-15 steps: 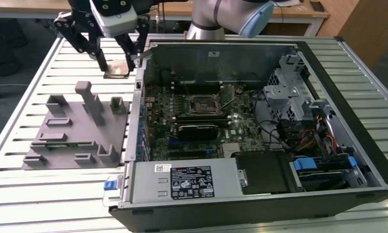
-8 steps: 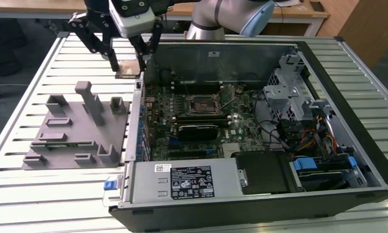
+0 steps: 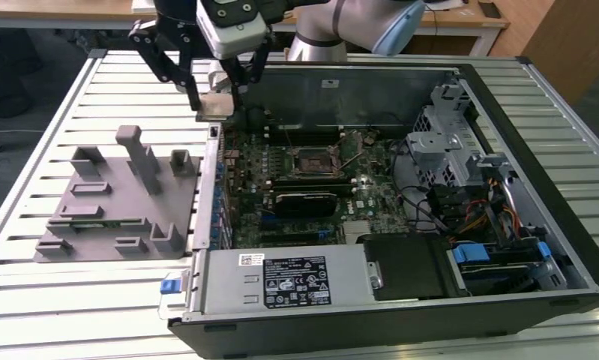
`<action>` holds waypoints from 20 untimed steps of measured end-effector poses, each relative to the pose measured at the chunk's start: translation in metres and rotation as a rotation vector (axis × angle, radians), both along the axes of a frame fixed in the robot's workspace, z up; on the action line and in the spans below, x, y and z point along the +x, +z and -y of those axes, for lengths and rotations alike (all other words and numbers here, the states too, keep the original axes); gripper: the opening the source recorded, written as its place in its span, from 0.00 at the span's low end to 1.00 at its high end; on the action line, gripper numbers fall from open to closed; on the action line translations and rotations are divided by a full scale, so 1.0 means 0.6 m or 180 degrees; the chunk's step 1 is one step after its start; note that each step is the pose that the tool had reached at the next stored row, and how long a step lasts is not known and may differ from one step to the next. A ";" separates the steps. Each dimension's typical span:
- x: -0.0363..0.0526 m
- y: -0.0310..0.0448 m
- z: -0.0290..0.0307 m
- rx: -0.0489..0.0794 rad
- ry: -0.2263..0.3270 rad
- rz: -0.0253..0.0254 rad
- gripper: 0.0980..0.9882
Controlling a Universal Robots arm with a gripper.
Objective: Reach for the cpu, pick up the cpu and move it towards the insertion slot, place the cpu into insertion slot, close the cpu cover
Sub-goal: 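Pick up the cpu and move it towards the insertion slot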
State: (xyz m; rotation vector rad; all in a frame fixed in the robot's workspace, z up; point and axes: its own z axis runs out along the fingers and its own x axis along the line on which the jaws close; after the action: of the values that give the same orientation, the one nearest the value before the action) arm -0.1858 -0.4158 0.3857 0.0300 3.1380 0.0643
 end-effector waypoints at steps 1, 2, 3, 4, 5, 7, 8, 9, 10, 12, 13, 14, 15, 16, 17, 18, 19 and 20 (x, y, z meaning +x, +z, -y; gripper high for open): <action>0.005 0.000 0.0000 0.0000 0.0000 0.0000 0.48; 0.009 0.000 0.0000 0.0000 0.0000 0.0000 0.48; 0.013 0.000 0.0000 0.0000 0.0000 0.0000 0.48; 0.018 0.000 0.0000 0.0000 0.0000 0.0000 0.48; 0.023 -0.001 0.0000 0.0000 0.0000 0.0000 0.48; 0.031 -0.001 0.0000 0.0000 0.0000 0.0000 0.48; 0.036 -0.001 0.0000 0.0000 0.0000 0.0000 0.48; 0.040 -0.001 0.0000 0.0000 0.0000 0.0000 0.48; 0.045 -0.001 0.0000 0.0000 0.0000 0.0000 0.48; 0.054 -0.002 -0.0001 0.0000 0.0000 0.0000 0.48; 0.058 -0.002 -0.0002 0.0000 0.0000 0.0000 0.48; 0.062 -0.002 -0.0004 0.0000 0.0000 0.0000 0.48; 0.067 -0.002 -0.0007 0.0000 0.0000 0.0000 0.48; 0.070 -0.002 -0.0012 0.0000 0.0000 0.0000 0.48; 0.074 -0.002 -0.0018 0.0000 0.0000 0.0000 0.48; 0.078 -0.002 -0.0027 0.0000 0.0000 0.0000 0.48; 0.081 -0.003 -0.0040 0.0000 0.0000 0.0000 0.48; 0.085 -0.003 -0.0054 0.0000 0.0000 0.0000 0.48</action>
State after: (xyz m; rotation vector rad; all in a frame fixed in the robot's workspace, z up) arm -0.1348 -0.4126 0.3841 0.0299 3.1380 0.0642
